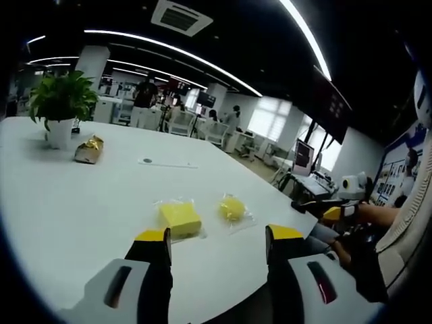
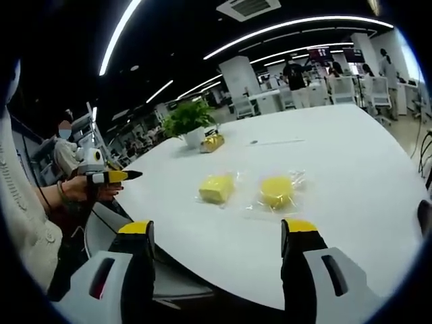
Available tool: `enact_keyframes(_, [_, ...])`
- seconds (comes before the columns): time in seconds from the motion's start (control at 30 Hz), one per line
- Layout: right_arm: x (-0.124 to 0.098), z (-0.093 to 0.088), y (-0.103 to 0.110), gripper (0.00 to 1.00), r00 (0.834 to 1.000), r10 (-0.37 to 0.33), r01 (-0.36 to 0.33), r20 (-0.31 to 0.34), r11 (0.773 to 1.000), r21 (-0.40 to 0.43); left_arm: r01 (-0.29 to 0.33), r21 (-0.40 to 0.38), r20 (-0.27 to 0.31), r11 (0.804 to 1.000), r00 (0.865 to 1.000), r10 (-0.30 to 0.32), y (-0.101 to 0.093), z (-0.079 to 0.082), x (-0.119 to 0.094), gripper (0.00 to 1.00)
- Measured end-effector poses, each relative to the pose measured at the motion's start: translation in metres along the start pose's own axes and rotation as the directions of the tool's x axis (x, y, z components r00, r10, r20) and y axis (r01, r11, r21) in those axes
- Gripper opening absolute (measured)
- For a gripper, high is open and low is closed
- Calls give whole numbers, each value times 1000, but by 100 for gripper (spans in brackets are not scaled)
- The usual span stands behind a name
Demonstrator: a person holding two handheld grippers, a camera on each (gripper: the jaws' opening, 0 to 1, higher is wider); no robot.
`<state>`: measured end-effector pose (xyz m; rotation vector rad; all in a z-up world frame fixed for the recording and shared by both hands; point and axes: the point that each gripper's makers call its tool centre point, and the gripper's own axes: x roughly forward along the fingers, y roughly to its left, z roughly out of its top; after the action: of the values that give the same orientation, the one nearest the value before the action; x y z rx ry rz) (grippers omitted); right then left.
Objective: Compare the silicone blocks by pressing each to a similar depth, holding the contact briefly, and releasing to observe deformation and rebound differences across the visible hardness samples.
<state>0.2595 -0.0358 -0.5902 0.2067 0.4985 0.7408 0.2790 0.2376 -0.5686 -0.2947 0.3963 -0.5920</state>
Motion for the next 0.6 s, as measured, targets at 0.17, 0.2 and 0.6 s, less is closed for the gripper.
enact_keyframes(0.17, [-1,2,0,71,1000,0,0,0,1000,-4,-3,0,-3,1000,1000,3,2,-1,-2,55])
enact_keyframes(0.2, [-1,2,0,71,1000,-1,1,1,1000,-5,-3,-1,-3,1000,1000,3,3,-1,-2,55])
enact_keyframes(0.6, [-4,5,-2,70,1000,-11,11,17,1000,-2,2,5,-12,1000,1000,-2,-5,1,0,55])
